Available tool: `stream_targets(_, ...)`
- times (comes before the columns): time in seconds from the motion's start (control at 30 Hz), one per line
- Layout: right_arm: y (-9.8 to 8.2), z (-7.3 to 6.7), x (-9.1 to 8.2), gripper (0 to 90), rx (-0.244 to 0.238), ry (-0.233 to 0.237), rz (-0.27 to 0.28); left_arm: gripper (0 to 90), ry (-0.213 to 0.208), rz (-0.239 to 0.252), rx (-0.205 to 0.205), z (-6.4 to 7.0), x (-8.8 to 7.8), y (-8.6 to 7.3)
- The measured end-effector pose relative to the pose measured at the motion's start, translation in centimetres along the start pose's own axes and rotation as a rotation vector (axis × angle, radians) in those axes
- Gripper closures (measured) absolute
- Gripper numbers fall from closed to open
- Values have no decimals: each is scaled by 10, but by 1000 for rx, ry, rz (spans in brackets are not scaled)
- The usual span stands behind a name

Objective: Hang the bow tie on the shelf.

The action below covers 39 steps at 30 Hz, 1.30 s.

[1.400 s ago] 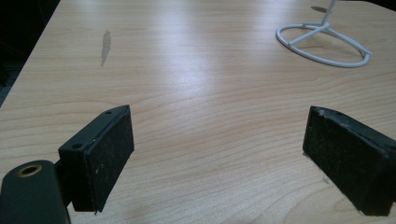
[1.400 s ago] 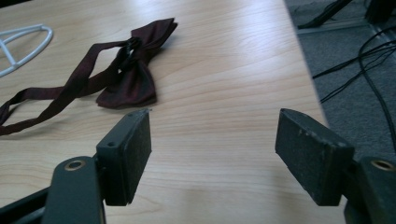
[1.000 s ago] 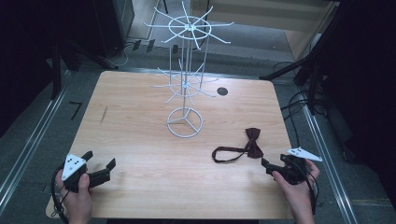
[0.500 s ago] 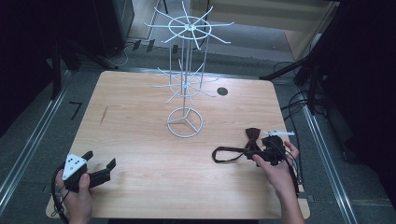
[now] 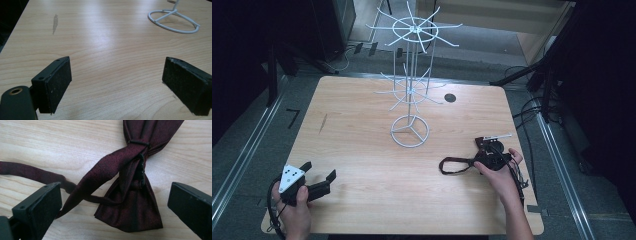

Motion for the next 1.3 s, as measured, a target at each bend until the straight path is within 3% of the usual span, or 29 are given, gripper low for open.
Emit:
stream_targets(0.1,-3,8,2,37,29,-29,2,94,-1,0,-2,0,0,0)
stream_targets(0.23,-3,13,-2,109,35,-33,22,94,-3,1,-5,0,0,0)
stream_targets(0.33,-4,14,-4,164,16,-47,27,94,-2,0,-8,0,0,0)
stream_targets(0.47,-6,15,-11,393,-18,-47,54,94,0,3,-11,-1,0,0)
stream_targets(0.57,-8,16,-13,436,-23,-42,58,112,4,1,-9,-1,0,0)
stream_targets(0.63,-10,15,-14,535,-32,-39,85,119,7,-2,-3,-1,0,0)
stream_targets(0.87,-14,11,-17,716,-32,-41,104,118,3,2,-14,-1,0,0)
stream_targets(1.17,-15,7,-18,787,-22,-58,180,117,-1,3,-31,-3,0,1)
stream_targets(1.3,-13,1,-21,796,-33,-54,248,116,-5,8,-41,-4,0,1)
Point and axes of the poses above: each handheld gripper's, and its own axes: x roughly forward along the jaws, y roughly out of its top, z roughly to its right, the point moved 10 cm from there along x, roughly forward along the jaws, and after that the axes turned 14 degrees about y, right-handed, at the moved point
